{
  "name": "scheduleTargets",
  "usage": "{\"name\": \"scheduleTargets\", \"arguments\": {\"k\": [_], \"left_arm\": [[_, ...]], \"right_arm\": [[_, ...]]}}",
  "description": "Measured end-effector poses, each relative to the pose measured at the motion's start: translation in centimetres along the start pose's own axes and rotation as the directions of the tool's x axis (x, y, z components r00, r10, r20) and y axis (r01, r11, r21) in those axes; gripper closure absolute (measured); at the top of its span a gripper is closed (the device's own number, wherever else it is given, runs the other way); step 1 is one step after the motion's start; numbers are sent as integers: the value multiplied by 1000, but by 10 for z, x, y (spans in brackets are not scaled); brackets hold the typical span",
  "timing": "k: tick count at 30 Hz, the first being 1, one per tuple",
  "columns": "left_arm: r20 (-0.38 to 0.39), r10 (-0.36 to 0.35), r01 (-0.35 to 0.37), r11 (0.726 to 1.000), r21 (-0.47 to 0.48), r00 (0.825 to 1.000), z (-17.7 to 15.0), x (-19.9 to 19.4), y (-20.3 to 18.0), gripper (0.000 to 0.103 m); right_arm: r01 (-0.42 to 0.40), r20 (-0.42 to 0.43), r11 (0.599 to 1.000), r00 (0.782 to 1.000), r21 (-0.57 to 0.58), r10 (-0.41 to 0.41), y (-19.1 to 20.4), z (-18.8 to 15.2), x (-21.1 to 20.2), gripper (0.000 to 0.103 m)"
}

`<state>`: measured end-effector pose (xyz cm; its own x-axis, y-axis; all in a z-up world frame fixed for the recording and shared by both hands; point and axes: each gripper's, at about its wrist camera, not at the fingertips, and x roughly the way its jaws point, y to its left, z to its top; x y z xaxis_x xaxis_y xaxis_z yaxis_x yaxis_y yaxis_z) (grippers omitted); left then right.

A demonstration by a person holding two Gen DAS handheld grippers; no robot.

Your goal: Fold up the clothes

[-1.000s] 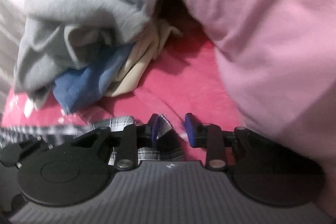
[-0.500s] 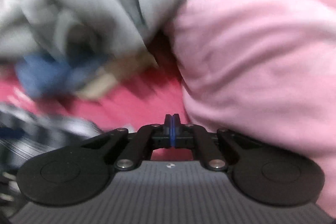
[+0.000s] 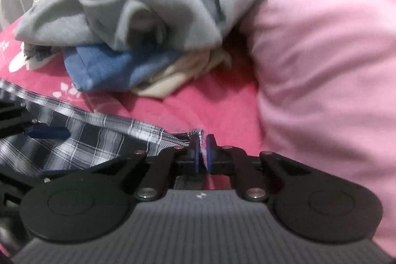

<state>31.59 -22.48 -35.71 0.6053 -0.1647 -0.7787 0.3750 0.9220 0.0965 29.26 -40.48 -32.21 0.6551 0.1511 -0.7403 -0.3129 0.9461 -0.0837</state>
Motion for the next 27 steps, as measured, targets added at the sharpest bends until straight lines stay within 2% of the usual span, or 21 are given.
{"name": "scheduleTargets", "arguments": {"k": [2, 5, 7, 9, 11, 15, 18, 21, 24, 25, 27], "left_arm": [[2, 4, -4, 1000, -6, 1000, 0, 0, 0, 52], [7, 12, -12, 1000, -5, 1000, -1, -1, -2, 51], [9, 17, -17, 1000, -2, 1000, -2, -2, -3, 51], [8, 20, -20, 1000, -3, 1000, -2, -2, -3, 50], [4, 19, -18, 1000, -7, 1000, -1, -3, -2, 50], [-4, 7, -7, 1000, -23, 1000, 1, -6, 2, 50], [0, 7, -7, 1000, -26, 1000, 5, -15, 5, 49], [38, 1, 0, 1000, -28, 999, 8, -36, 10, 49], [43, -8, 10, 999, -45, 999, 11, -60, 18, 49], [37, -13, 15, 998, -54, 999, 8, -70, 21, 49], [16, -24, 25, 998, -61, 1000, 7, -77, 34, 49]], "right_arm": [[74, 71, 995, 995, -70, -69, 15, -5, -12, 103], [157, 145, 972, 980, -173, -132, 30, -16, -15, 103], [168, 127, 966, 981, -198, -144, 23, -21, -6, 103], [174, 95, 967, 983, -188, -158, -6, -24, -4, 103], [254, 58, 953, 967, -166, -248, -21, -30, 14, 103], [137, 90, 990, 987, -38, -133, -42, -20, -10, 103], [148, 173, 989, 974, -10, -144, -44, -19, -74, 103], [158, 256, 987, 954, 19, -157, -46, -17, -139, 103], [199, 262, 979, 944, 39, -202, -53, -21, -186, 102], [190, 238, 981, 951, 48, -195, -53, -26, -200, 99], [137, 152, 990, 978, 30, -140, -41, -39, -200, 99]]}}
